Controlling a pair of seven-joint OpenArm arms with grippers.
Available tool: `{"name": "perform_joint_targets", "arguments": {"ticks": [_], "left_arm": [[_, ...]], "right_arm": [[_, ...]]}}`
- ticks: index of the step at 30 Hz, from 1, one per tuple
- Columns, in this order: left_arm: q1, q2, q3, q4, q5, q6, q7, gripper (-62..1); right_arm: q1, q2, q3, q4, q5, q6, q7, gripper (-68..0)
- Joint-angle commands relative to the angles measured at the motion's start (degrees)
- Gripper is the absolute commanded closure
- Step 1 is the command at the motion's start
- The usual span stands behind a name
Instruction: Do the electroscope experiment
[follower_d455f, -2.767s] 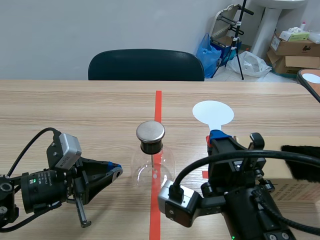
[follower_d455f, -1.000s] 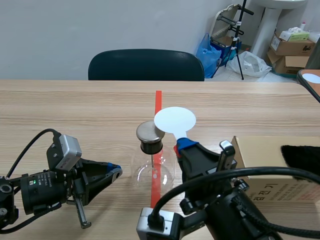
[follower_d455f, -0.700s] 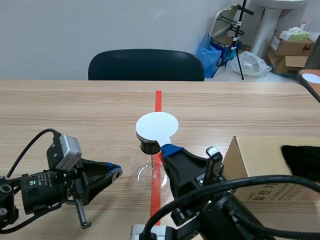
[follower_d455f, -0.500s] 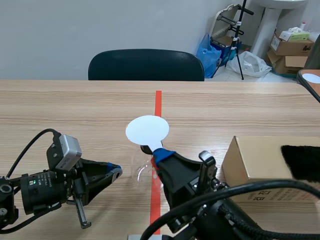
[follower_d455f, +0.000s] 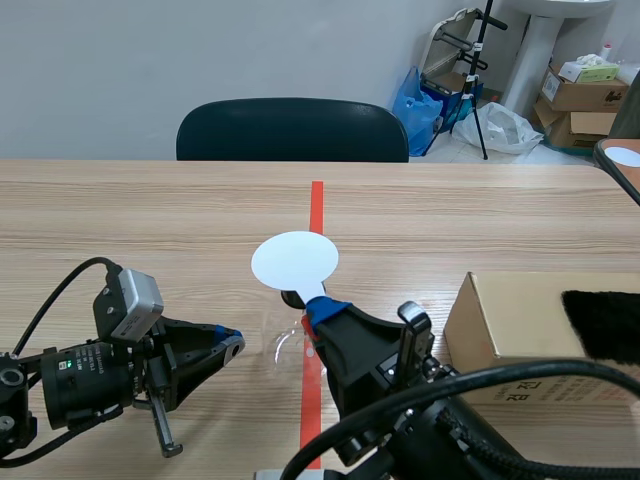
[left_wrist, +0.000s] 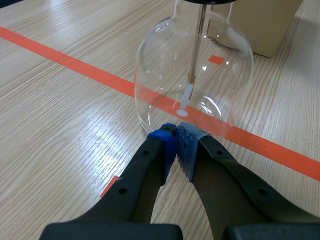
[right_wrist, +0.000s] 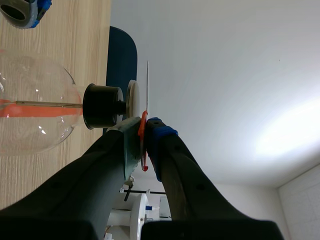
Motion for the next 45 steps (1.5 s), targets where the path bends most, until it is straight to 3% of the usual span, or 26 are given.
{"name": "perform_joint_targets", "arguments": {"ticks": [1, 19, 24, 38, 45], "left_arm": [[-0.2, 0.3, 0.0, 1.2, -0.5, -0.1, -0.8, -3.0], [-0.2, 0.3, 0.0, 1.2, -0.5, -0.1, -0.8, -3.0], [-0.2, 0.3, 0.0, 1.2, -0.5, -0.1, -0.8, -3.0], [-0.2, 0.3, 0.0, 1.2, -0.5, -0.1, -0.8, -3.0], [-0.2, 0.3, 0.0, 1.2, -0.5, -0.1, -0.8, -3.0]], "right_arm": [[0.5, 0.3, 0.1, 0.8, -0.2, -0.8, 0.0, -1.1], [0.5, 0.3, 0.1, 0.8, -0.2, -0.8, -2.6, -1.1], [0.5, 0.3, 0.1, 0.8, -0.2, -0.8, -8.2, -1.1], [0.5, 0.3, 0.1, 0.8, -0.2, -0.8, -29.8, -1.1], [0.5, 0.3, 0.1, 0.8, -0.2, -0.8, -35.5, -1.1]]}}
